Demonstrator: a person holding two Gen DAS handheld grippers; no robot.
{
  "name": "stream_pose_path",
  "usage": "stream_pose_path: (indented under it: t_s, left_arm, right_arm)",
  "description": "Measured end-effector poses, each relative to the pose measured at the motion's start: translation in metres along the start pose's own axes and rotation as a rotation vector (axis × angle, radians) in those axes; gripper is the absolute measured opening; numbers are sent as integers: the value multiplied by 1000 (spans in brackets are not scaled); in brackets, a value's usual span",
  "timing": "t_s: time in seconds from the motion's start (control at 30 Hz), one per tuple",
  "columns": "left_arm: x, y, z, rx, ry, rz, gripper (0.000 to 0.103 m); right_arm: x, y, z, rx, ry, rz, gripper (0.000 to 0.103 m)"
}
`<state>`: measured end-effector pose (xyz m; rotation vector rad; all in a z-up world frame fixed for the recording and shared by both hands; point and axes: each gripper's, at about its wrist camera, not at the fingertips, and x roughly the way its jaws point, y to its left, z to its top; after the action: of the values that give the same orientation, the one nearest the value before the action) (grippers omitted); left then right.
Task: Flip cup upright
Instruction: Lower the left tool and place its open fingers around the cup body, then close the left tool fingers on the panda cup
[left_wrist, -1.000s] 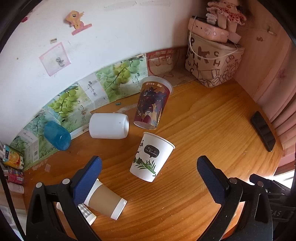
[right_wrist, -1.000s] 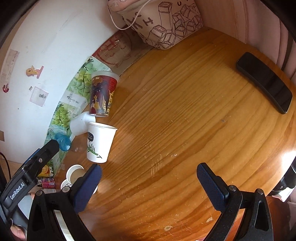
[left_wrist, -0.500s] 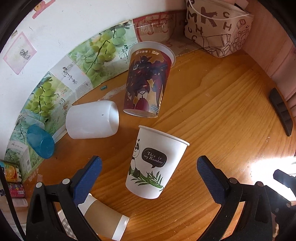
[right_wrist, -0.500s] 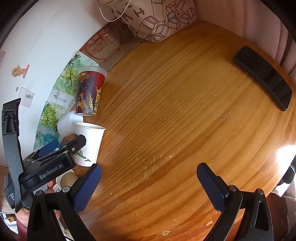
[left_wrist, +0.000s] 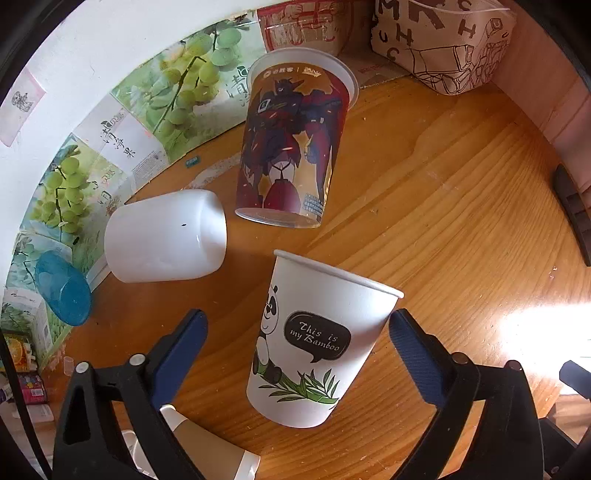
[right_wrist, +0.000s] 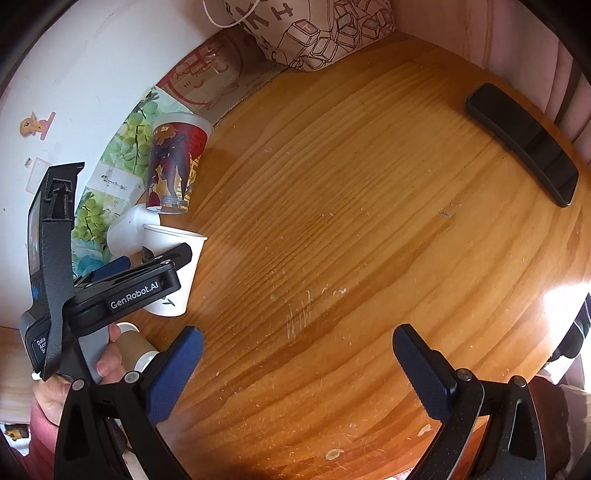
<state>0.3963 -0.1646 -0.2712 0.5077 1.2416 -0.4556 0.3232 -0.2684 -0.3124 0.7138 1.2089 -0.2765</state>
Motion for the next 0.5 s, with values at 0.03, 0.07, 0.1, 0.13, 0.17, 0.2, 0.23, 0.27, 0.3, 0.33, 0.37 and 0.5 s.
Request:
stream_pose_path:
  t_s: [0.03,0.07,0.1,0.13,0.17,0.2,0.23,0.27,0.3,0.33,0.37,0.5]
  left_arm:
    - [3,1,0,0,11,-7,93]
    - [4,1,1,-2,21,-18,92]
    - [6,2,1,-4,29,-28,91]
    - [7,3,1,-6,35,-35,90]
    - [8,4,2,-8,37,-40,87]
    - [9,5,2,-9,41,-45,86]
    - [10,5,2,-10,45,-51,84]
    - [11,5,3,-11,51,-57,82]
    - [12,5,3,-13,58,-63,81]
    - [14,6,3,-16,65,-71,77]
    - [18,5,3,-18,73,-74,74]
    - [23,9,4,-41,70,-82,73]
  right_arm:
    - [0,0,-1,1,-1,-1,103]
    - [0,0,-1,2,-1,-3,103]
    - [0,1,-2,3,-2,-5,103]
    - [0,1,-2,5,-3,-6,103]
    - [0,1,-2,5,-3,-8,103]
    - [0,2,-3,6,-2,-9,103]
    - [0,2,-3,8,-1,-10,103]
    - [-1,2,-3,8,-1,-12,103]
    - [-1,3,-4,8,0,-14,103]
    - [-1,3,-4,5,2,-16,103]
    - [-2,3,-5,3,3,-19,103]
    - [-5,5,-9,-11,8,-32,103]
